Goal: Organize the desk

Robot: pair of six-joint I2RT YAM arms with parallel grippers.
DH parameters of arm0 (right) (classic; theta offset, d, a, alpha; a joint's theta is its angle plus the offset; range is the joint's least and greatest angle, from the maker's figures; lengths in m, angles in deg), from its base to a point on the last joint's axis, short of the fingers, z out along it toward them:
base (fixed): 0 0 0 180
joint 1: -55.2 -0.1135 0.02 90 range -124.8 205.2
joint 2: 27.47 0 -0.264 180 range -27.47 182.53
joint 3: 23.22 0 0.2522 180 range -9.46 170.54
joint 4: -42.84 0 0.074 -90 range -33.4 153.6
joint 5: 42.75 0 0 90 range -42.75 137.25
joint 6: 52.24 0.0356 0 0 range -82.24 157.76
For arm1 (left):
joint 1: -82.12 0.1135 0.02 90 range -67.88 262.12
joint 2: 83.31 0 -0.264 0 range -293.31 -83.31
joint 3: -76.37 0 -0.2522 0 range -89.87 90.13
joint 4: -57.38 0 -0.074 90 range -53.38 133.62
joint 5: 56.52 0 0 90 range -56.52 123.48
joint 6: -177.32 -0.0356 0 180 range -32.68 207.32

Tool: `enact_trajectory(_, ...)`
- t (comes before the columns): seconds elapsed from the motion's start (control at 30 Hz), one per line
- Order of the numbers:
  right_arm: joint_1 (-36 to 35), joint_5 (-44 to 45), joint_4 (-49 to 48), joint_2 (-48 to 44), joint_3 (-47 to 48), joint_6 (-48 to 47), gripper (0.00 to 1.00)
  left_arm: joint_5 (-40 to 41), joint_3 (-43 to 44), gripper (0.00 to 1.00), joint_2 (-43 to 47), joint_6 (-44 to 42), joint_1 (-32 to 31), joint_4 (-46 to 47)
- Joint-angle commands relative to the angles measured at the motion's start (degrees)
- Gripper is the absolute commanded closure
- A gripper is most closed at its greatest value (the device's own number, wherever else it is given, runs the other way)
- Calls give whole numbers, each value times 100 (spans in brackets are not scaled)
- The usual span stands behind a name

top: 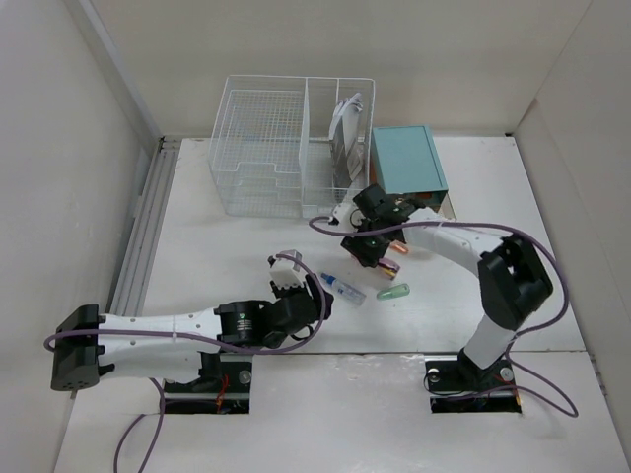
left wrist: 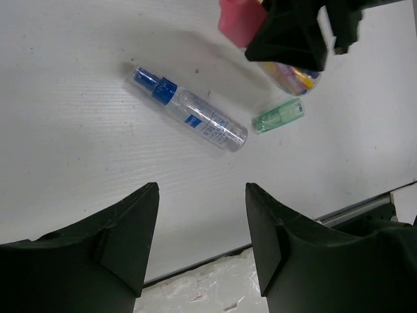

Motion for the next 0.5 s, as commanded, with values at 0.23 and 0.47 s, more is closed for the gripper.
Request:
enact_trajectory(0.23,1290,-941,-333,-1868,972,82,81,105,-1,46,-50,9,-29,40)
enact_trajectory(0.47,2513,-404,-1363,-2116,761,504,82,105,104,46,-287,-113,-82,268)
